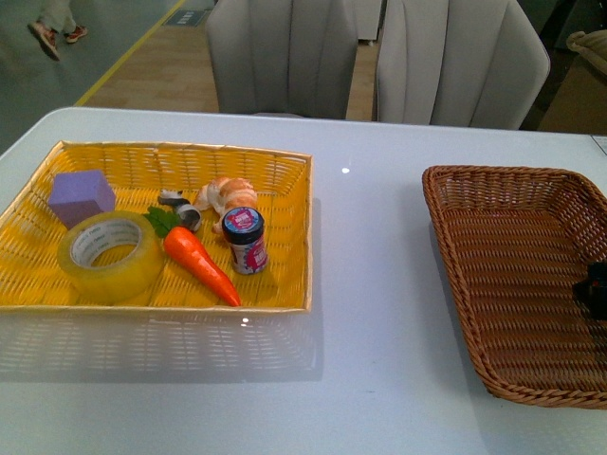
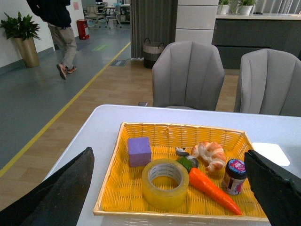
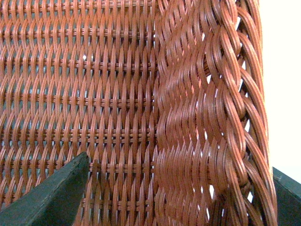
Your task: Move tape to another basket
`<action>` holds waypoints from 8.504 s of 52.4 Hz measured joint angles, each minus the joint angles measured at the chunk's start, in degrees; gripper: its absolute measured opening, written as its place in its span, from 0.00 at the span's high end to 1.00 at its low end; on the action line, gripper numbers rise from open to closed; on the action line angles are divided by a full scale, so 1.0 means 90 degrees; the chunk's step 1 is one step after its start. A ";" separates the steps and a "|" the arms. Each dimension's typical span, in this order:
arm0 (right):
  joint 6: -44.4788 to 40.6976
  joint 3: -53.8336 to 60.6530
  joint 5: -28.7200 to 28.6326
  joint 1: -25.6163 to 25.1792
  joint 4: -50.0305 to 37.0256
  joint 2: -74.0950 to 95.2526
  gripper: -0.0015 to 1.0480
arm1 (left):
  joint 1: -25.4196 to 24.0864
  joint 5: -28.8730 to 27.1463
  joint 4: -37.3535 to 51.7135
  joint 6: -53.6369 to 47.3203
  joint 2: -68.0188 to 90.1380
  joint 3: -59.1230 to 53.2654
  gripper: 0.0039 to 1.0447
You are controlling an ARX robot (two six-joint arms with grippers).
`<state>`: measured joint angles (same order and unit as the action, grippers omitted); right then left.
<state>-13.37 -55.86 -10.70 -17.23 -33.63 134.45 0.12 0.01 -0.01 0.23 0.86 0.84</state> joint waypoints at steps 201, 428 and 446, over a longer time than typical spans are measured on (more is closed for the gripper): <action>0.1433 0.6062 0.1188 0.1892 0.0362 -1.1502 0.98 | 0.0000 0.0000 0.0000 0.0000 0.0000 0.0000 0.08; 0.1443 0.6062 0.1190 0.1904 0.3733 -1.4909 0.09 | 0.0539 0.0457 0.1377 -0.0916 1.4542 0.7135 0.08; 0.1443 0.6062 0.1190 0.1904 0.3733 -1.4909 0.09 | 0.0471 0.0369 0.1052 -0.1158 1.4853 0.7417 0.08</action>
<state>-0.38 -1.30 0.01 -0.10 -0.03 0.27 4.36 3.33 9.45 -10.20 134.54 67.59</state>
